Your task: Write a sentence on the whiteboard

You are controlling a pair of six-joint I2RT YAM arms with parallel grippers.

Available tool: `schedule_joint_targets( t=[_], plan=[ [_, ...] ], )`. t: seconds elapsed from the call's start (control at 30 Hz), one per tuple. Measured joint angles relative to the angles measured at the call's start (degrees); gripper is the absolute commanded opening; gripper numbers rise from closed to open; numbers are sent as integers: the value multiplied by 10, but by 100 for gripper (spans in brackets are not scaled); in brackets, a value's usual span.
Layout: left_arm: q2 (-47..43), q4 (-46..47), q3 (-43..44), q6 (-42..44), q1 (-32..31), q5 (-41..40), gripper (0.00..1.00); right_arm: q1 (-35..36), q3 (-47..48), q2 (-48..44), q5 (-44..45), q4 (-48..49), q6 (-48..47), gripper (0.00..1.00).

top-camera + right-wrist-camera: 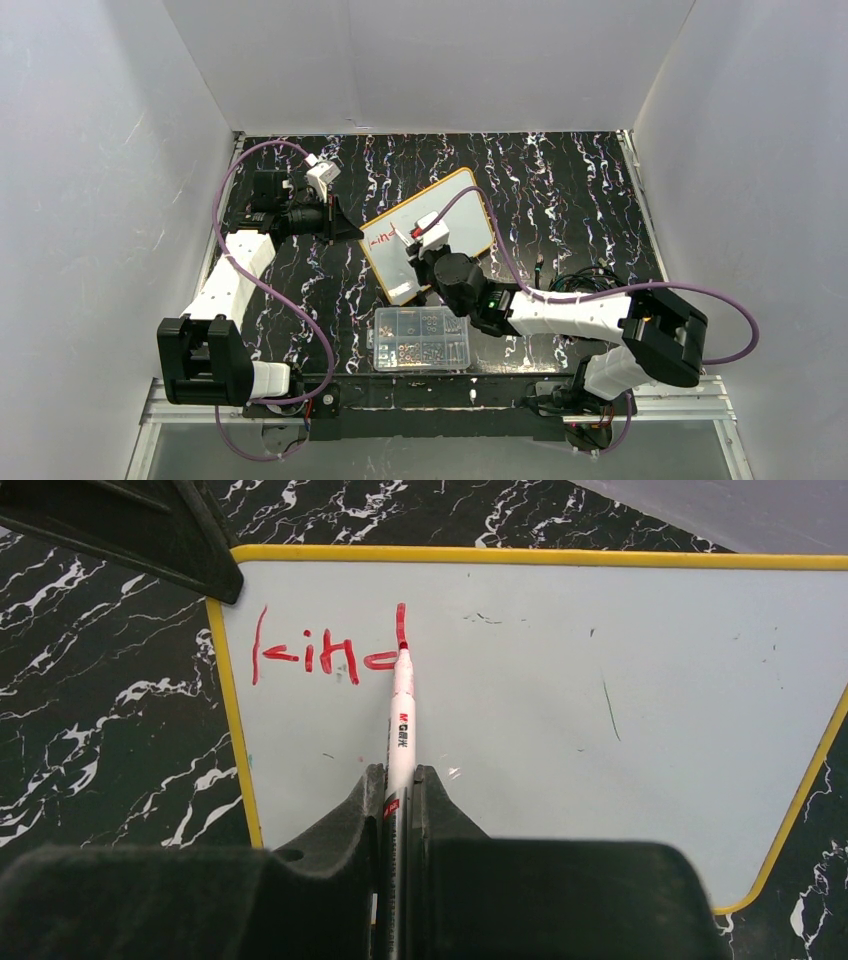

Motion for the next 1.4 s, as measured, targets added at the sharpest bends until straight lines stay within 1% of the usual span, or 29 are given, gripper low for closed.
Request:
schedule_joint_targets(
  t=[0.5, 0.8, 1.4],
  plan=[
    [0, 0, 0, 0, -1, 14, 0, -1, -17, -32, 16, -21, -2, 1],
    [0, -1, 0, 0, -1, 14, 0, -1, -13, -21, 16, -17, -25, 1],
    [0, -1, 0, 0, -1, 13, 0, -1, 3, -3, 28, 4, -42, 1]
  ],
)
